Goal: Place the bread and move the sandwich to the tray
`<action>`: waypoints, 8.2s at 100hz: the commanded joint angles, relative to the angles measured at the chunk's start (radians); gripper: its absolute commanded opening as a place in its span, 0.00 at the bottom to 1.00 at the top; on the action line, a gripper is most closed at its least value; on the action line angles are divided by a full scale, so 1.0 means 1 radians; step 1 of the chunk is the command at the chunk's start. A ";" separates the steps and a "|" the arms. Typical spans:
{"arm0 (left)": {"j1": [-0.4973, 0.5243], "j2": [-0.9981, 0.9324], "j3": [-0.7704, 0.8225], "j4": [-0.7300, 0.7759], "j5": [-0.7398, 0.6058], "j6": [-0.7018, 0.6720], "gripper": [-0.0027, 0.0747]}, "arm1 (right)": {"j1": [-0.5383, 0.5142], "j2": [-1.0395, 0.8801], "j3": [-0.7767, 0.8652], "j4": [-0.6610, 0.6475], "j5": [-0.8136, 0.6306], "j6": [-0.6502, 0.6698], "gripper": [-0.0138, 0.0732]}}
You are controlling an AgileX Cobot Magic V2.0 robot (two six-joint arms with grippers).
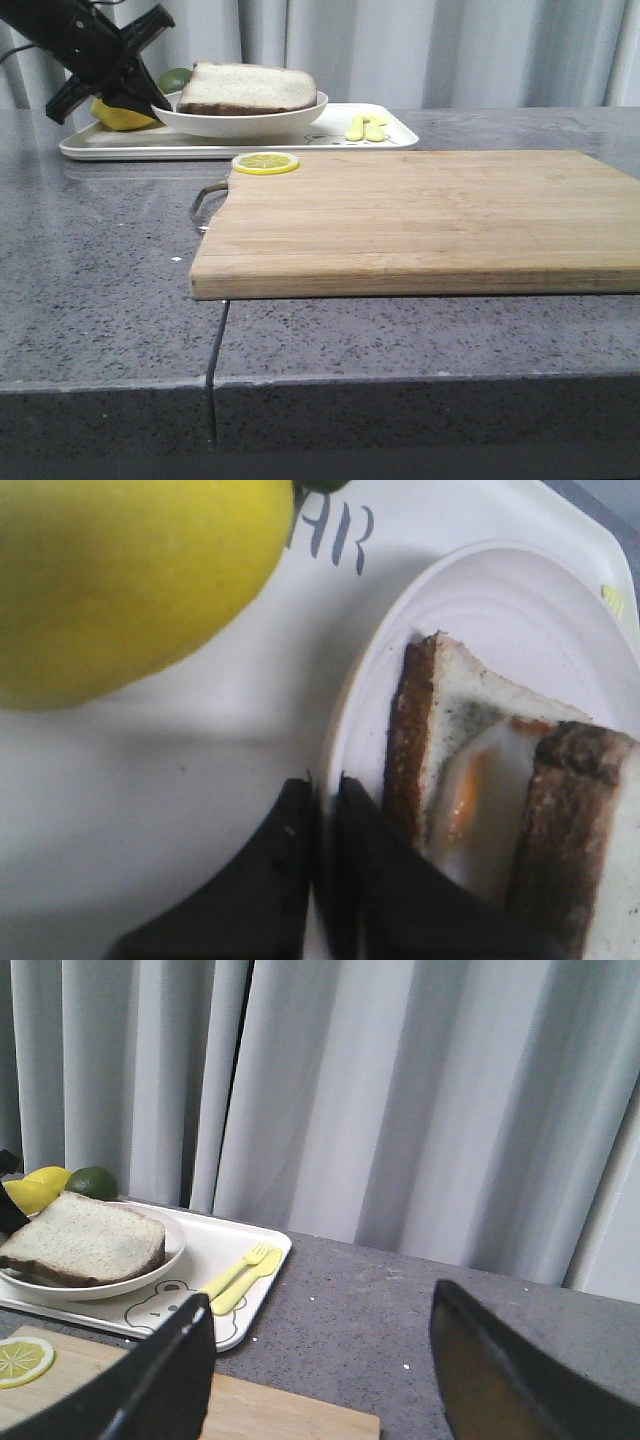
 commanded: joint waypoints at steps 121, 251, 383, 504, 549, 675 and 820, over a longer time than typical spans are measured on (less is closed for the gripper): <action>0.006 -0.007 -0.124 -0.102 0.024 -0.009 0.57 | 0.002 -0.003 -0.028 0.011 -0.024 -0.009 0.70; -0.122 -0.681 0.237 0.535 -0.038 0.000 0.58 | 0.002 -0.003 -0.028 0.011 -0.027 -0.009 0.70; -0.199 -1.885 1.703 0.513 -0.798 0.000 0.43 | 0.002 -0.328 0.264 0.013 -0.109 -0.009 0.51; -0.165 -1.907 1.713 0.700 -0.797 0.002 0.01 | 0.002 -0.328 0.264 0.013 -0.099 -0.009 0.08; -0.003 -2.200 1.987 0.820 -0.797 0.002 0.01 | 0.002 -0.328 0.264 0.013 -0.099 -0.009 0.08; 0.065 -2.311 2.071 0.792 -0.778 0.001 0.01 | 0.002 -0.328 0.264 0.013 -0.098 -0.009 0.08; 0.065 -2.311 2.071 0.792 -0.778 0.001 0.01 | -0.001 -0.613 0.582 -1.538 -0.080 1.619 0.08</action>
